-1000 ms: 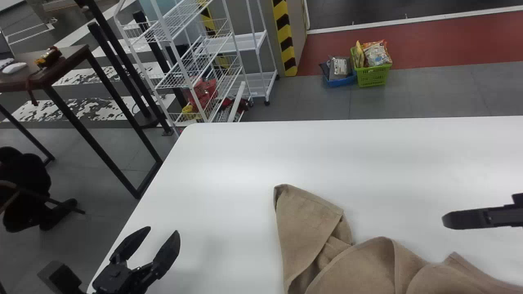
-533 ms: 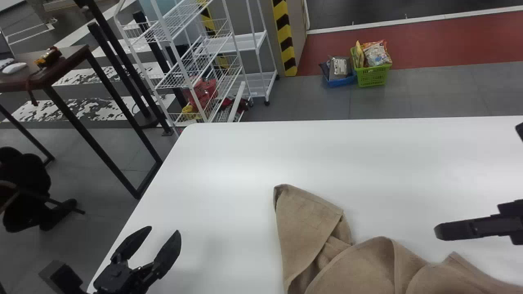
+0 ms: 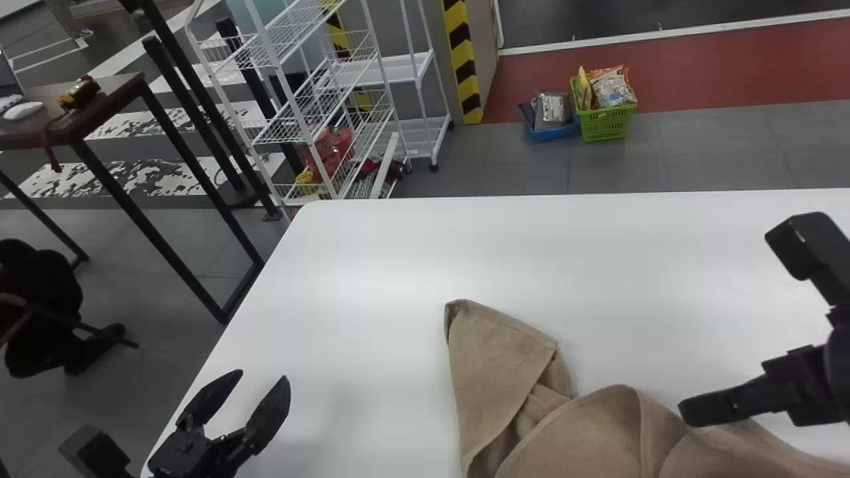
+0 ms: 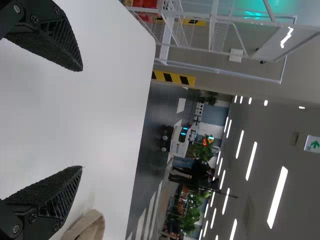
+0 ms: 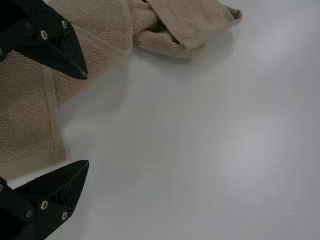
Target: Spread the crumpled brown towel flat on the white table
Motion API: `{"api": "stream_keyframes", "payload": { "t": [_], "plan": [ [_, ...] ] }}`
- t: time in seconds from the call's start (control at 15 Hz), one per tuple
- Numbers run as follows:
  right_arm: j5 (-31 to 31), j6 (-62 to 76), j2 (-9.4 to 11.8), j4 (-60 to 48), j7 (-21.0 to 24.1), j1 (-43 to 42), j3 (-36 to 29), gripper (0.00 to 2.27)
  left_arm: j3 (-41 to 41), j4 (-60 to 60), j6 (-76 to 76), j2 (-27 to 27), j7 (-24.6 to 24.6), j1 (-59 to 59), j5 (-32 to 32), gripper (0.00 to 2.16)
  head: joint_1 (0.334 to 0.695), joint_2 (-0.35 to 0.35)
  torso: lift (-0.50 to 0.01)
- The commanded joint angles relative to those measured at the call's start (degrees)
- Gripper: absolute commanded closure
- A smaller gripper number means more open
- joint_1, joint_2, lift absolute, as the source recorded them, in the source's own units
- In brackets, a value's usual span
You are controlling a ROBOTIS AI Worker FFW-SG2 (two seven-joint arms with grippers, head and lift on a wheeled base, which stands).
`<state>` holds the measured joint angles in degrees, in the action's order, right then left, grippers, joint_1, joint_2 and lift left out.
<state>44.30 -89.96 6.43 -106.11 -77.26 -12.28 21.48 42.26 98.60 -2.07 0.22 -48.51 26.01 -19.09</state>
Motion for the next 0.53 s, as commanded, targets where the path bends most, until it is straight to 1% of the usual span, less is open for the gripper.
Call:
{"api": "stream_keyframes", "payload": {
  "t": [0.0,0.13,0.2,0.27,0.33,0.47],
  "plan": [
    [1.31,-0.12,0.07,-0.15,-1.07,1.20,0.32,0.27,0.01,-0.25,0.00,0.13,0.00,-0.09,-0.07,0.12,0.695,0.350,-0.123],
    [1.40,-0.12,0.07,-0.24,-1.07,1.55,1.20,0.29,0.01,-0.25,0.00,0.13,0.00,-0.09,-0.07,0.12,0.695,0.350,-0.123],
    [1.31,-0.12,0.07,-0.24,-1.07,1.55,1.20,0.36,0.01,-0.25,0.00,0.13,0.00,-0.09,-0.07,0.12,0.695,0.350,-0.123],
    [1.31,-0.12,-0.02,-0.24,-1.07,1.64,1.20,0.48,0.01,-0.25,0.00,0.13,0.00,-0.09,-0.07,0.12,0.695,0.350,-0.123],
    [1.31,-0.12,-0.19,-0.24,-1.07,1.64,1.55,0.53,0.01,-0.25,0.00,0.13,0.00,-0.09,-0.25,0.12,0.695,0.350,-0.123],
    [1.40,-0.12,-0.54,-0.15,-1.07,1.55,1.90,0.53,0.10,-0.25,0.00,0.13,-0.09,-0.09,-0.34,0.12,0.695,0.350,-0.123]
  ]
}}
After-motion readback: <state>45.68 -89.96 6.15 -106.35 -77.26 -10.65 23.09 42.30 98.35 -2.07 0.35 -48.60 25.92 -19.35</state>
